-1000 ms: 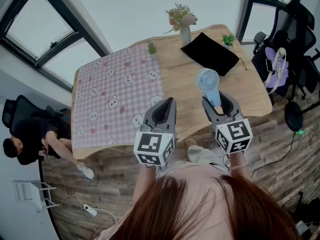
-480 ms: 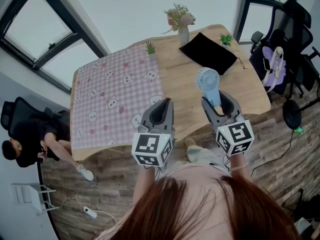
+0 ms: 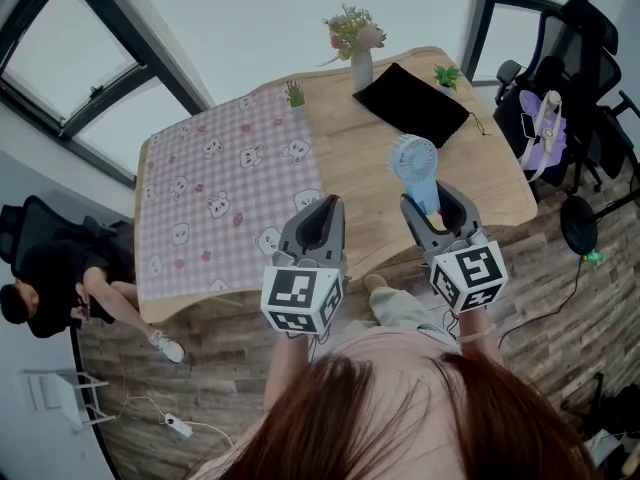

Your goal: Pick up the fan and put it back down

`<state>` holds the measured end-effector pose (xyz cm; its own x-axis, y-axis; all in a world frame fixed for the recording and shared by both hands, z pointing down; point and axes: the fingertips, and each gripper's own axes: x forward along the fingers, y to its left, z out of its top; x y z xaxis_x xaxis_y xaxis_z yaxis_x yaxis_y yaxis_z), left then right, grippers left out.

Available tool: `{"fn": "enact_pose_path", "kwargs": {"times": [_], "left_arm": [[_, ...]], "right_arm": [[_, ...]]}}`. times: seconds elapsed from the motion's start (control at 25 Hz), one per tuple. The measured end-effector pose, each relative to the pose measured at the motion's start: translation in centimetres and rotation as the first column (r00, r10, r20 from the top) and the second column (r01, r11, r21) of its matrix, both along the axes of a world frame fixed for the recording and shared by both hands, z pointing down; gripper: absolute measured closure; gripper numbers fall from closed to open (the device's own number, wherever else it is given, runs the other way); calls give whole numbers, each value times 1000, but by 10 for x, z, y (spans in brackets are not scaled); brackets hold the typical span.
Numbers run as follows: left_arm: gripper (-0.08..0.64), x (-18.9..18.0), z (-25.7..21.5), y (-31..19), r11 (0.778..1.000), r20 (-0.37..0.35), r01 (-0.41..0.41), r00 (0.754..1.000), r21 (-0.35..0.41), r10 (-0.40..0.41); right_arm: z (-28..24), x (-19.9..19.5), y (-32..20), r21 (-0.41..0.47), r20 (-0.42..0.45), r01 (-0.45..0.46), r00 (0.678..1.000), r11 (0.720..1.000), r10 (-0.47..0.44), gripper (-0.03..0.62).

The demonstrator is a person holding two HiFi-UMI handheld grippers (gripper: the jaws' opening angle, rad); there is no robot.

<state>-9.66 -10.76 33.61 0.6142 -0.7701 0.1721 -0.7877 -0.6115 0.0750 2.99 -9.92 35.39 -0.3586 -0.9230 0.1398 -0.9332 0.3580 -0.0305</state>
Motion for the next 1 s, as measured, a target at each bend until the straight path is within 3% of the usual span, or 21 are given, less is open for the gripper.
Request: {"fn": "enact_pose_path", "kwargs": {"times": [1.0], "left_arm": [[546,28,12,-42,1000,8,20,1000,-19,-20]], "right_arm": [[24,20,-41,-48,-33,41,999,998,-42,379]]}}
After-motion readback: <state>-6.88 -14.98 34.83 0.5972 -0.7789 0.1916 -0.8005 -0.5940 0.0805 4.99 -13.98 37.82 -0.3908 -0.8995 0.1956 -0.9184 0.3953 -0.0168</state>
